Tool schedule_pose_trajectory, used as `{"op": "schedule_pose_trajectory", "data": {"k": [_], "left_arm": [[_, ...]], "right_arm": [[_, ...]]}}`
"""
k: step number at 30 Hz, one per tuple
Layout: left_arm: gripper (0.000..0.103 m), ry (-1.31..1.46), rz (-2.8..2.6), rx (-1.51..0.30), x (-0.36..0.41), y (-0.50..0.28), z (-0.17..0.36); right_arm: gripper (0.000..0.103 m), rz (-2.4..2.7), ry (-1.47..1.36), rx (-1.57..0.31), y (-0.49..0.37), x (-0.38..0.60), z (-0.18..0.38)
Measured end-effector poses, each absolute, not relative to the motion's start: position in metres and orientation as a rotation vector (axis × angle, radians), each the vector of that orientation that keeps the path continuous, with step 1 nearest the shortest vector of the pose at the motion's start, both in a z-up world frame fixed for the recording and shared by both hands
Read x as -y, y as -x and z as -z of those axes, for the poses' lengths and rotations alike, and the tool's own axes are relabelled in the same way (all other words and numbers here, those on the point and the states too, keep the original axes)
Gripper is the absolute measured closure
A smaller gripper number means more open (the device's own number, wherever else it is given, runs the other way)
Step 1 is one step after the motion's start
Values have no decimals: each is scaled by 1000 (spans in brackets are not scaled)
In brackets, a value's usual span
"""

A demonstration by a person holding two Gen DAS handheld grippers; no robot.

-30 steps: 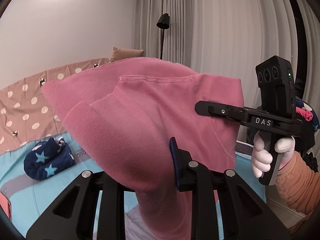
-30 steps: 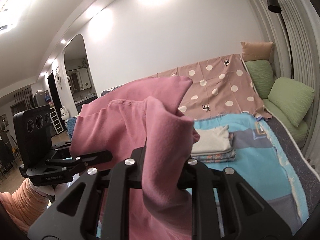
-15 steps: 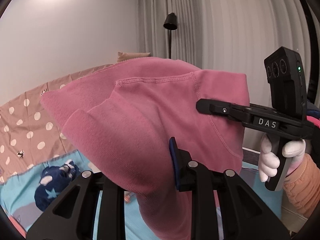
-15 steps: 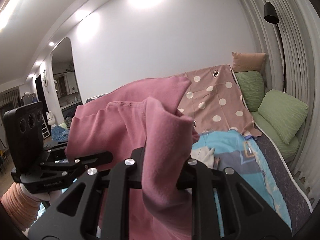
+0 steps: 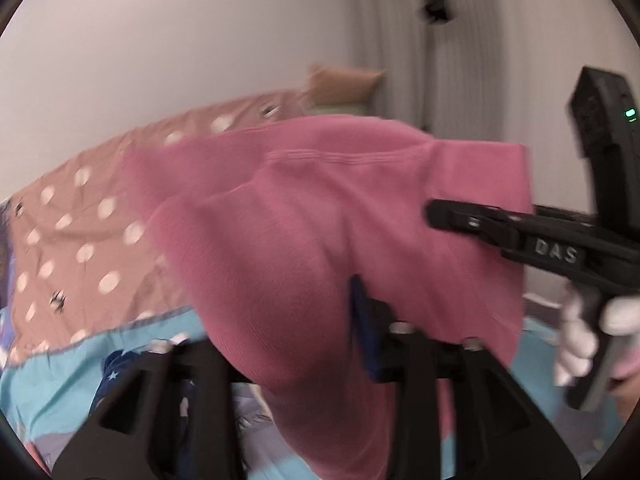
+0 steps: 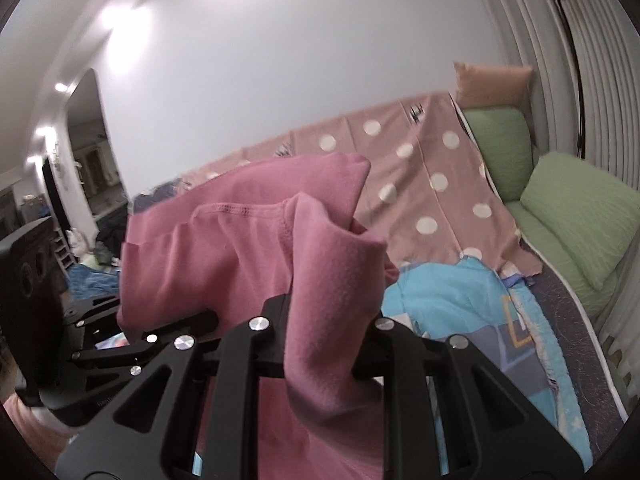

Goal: Fold small clothes
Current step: 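Grasp the folded pink shirt with both grippers and lift it up, then place the pink shirt on top of the folded clothes stack and release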

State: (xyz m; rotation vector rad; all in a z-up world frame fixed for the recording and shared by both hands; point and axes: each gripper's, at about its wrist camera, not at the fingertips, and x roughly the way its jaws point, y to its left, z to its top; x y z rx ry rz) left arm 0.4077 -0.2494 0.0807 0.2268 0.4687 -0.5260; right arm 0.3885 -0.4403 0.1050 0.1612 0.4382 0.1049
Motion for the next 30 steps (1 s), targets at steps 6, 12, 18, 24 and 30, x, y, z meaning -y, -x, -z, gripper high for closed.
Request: {"op": "schedule_pose_trajectory", "data": {"k": [6, 12, 18, 24, 30], "left_arm": [[46, -257, 450, -764, 237, -453, 37], [46, -194, 498, -752, 219, -426, 70], [46, -193, 513, -764, 217, -389, 60], [34, -116, 542, -693, 198, -310, 31], [1, -60, 516, -476, 169, -217, -16]], "right_arm": [[67, 86, -188, -692, -434, 454, -5], [62, 104, -148, -803, -387, 459, 64], [59, 114, -200, -801, -333, 454, 63], [39, 124, -105, -639, -246, 416, 29], [4, 247, -102, -391, -138, 376, -9]]}}
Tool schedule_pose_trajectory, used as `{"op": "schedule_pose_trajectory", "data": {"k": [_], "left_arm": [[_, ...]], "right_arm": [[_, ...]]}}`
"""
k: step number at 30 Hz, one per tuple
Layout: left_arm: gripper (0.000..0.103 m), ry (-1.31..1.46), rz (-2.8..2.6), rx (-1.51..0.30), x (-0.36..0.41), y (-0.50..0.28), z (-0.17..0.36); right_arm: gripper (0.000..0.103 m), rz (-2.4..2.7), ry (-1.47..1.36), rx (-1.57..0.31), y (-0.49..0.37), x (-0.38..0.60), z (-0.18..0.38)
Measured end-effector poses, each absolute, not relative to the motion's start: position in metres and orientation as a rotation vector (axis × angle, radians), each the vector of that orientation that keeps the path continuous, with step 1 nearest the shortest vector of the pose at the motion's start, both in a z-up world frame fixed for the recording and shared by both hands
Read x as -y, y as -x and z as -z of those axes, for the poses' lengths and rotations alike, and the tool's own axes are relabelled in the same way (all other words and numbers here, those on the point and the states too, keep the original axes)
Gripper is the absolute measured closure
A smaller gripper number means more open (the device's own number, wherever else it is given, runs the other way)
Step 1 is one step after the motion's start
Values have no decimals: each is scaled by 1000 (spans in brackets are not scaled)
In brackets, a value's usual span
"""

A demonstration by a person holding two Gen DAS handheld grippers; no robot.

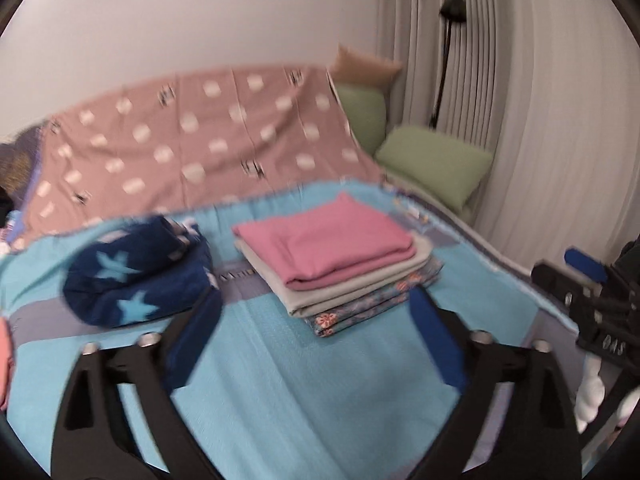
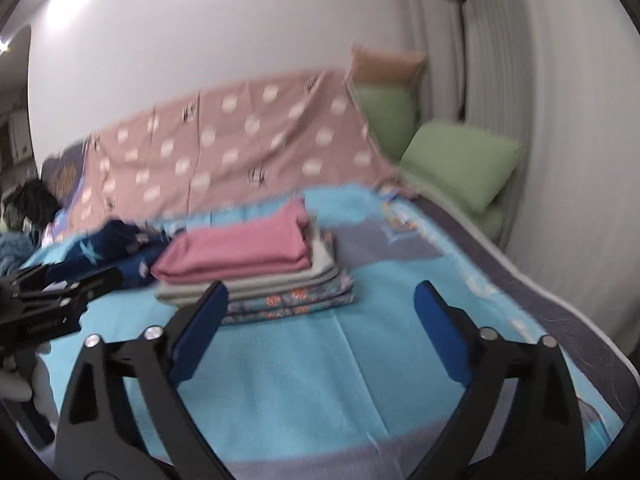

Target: Fold small clothes

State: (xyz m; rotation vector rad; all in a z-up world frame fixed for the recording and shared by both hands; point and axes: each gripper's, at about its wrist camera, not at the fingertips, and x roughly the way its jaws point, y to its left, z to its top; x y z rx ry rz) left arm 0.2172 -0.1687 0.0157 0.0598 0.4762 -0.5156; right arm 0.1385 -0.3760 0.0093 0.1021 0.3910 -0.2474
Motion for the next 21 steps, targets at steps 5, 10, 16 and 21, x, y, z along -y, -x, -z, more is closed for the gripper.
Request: {"op": "schedule_pose_trajectory", "data": {"k": [5, 10, 16, 21], "left_arm": [[1, -31, 466, -411, 146, -158, -36], [1, -96, 312, -463, 136, -119, -37], [1, -68, 373, -488, 120, -88, -35], [1, -90, 388, -484, 119, -68, -35]], "right_arm": [[2, 210, -114, -373, -86, 353, -28], [2, 213, -149, -396, -54, 338, -33], [2, 227, -153, -416, -29, 327, -30], [2, 218, -156, -442, -18, 320, -29]]}}
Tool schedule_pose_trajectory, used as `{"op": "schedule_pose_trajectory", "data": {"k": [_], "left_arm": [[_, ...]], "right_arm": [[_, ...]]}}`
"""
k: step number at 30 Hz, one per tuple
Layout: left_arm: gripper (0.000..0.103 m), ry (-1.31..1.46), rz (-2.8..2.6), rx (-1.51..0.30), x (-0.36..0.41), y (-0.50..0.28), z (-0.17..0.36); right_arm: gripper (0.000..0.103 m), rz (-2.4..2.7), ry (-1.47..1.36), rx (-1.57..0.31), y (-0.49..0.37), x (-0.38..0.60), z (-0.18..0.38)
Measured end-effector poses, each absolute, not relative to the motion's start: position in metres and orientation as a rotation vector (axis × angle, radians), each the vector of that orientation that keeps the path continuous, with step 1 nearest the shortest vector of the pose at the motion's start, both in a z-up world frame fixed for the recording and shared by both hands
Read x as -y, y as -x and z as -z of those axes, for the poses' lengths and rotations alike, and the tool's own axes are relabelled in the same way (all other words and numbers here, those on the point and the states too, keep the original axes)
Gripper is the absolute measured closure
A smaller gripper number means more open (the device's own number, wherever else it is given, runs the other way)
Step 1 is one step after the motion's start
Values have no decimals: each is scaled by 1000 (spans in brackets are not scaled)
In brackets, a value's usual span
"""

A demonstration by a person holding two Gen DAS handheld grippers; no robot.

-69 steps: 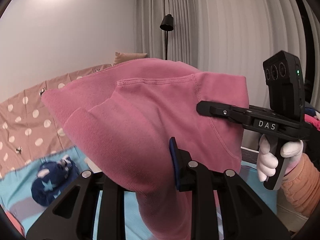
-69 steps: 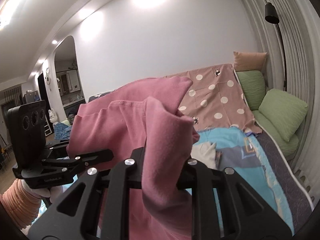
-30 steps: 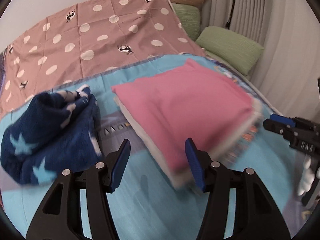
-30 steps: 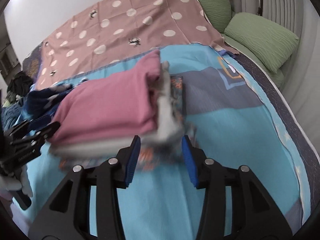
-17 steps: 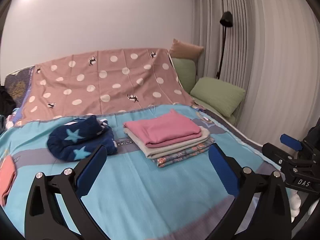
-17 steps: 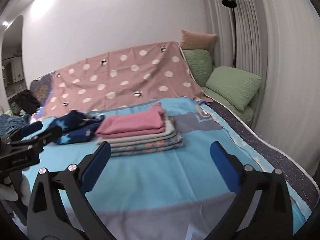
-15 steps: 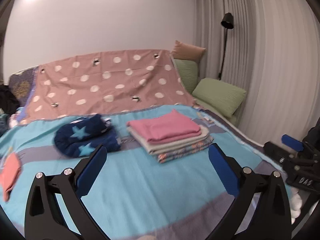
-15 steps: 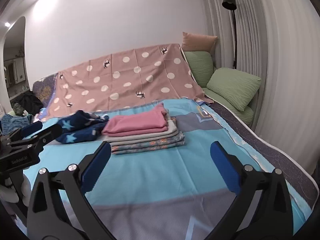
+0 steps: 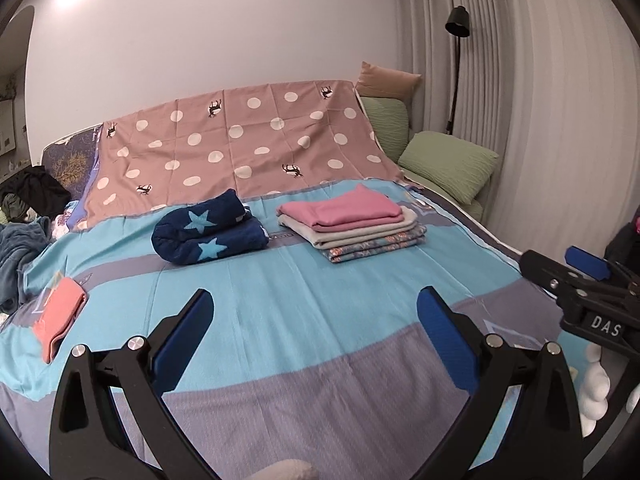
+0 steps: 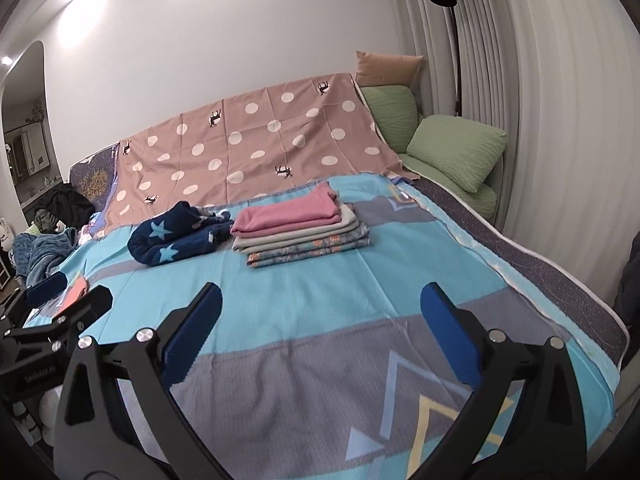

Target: Fold small clothes

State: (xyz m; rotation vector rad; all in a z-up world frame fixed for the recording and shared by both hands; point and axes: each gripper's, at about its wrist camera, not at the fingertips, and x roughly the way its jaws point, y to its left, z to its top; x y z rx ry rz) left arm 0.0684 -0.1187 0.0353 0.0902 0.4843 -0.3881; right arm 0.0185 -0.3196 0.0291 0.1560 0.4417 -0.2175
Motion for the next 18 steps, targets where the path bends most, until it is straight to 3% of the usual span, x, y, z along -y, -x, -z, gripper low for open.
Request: {"op": "schedule_pose_trajectory", "data": {"k": [18], "left_arm": [[1, -94, 385, -496, 113, -42, -35]], "right_arm": [[2, 211, -125, -485, 2, 312, -24]]}}
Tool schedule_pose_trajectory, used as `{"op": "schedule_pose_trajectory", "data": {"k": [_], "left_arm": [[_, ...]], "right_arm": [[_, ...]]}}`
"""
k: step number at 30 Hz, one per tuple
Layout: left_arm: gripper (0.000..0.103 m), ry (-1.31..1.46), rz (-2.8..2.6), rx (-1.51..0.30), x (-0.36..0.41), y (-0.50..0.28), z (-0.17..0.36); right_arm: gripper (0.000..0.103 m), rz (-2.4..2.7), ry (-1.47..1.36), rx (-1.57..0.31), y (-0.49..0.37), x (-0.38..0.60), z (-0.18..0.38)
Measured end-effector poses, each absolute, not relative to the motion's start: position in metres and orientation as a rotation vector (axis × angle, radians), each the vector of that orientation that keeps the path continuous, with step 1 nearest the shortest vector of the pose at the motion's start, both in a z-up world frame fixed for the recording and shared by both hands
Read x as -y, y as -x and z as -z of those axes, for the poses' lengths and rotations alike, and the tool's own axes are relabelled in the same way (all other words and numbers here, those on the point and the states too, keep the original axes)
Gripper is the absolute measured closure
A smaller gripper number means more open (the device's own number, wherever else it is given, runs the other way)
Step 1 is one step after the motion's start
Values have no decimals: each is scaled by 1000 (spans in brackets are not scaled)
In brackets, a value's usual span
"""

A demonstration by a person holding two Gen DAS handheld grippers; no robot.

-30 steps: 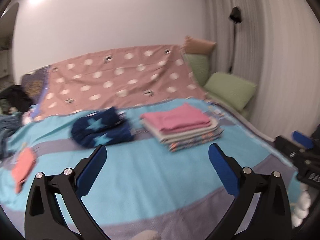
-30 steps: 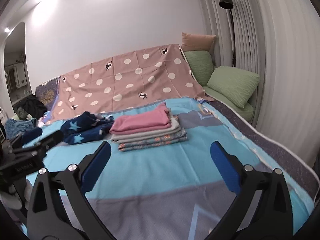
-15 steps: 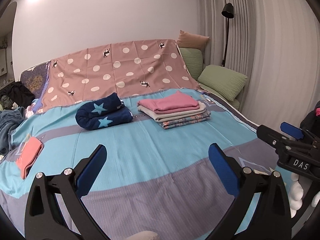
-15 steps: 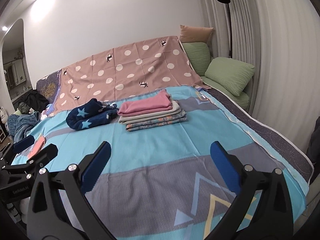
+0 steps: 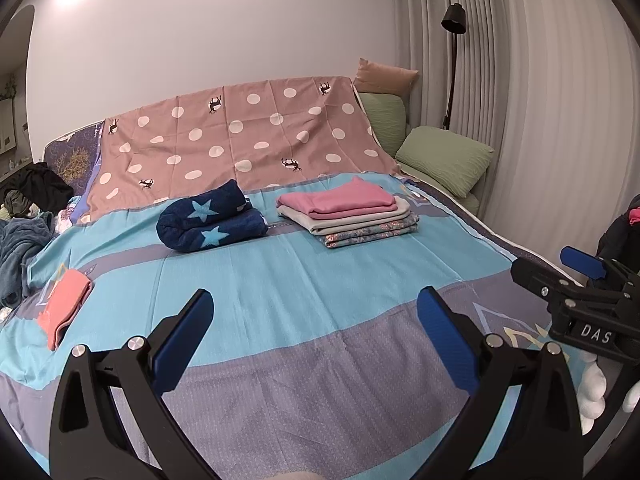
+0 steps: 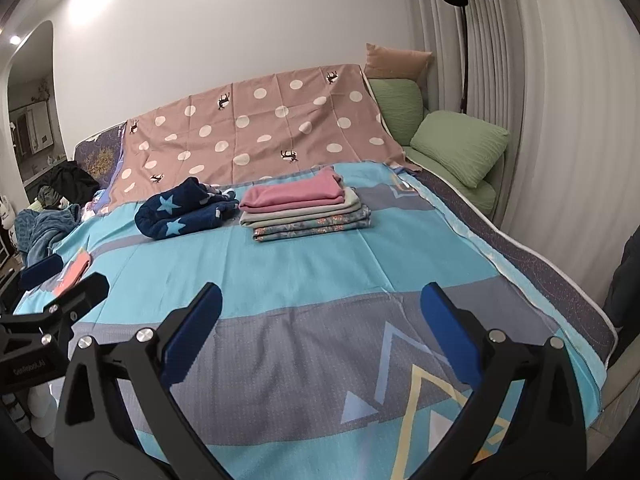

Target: Fold small clothes

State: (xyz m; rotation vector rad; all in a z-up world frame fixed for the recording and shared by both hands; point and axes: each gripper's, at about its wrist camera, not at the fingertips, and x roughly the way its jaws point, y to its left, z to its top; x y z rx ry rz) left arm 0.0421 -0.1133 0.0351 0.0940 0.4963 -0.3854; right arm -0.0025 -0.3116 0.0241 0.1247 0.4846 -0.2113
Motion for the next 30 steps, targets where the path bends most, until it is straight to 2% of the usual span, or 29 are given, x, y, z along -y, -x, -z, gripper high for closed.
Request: {"op": "schedule_pose_trajectory", "data": {"k": [30], "left_arm": [[1, -107, 388, -524, 112, -38, -24]], "right_arm": [[2, 151, -83, -522, 2, 291, -18]]}}
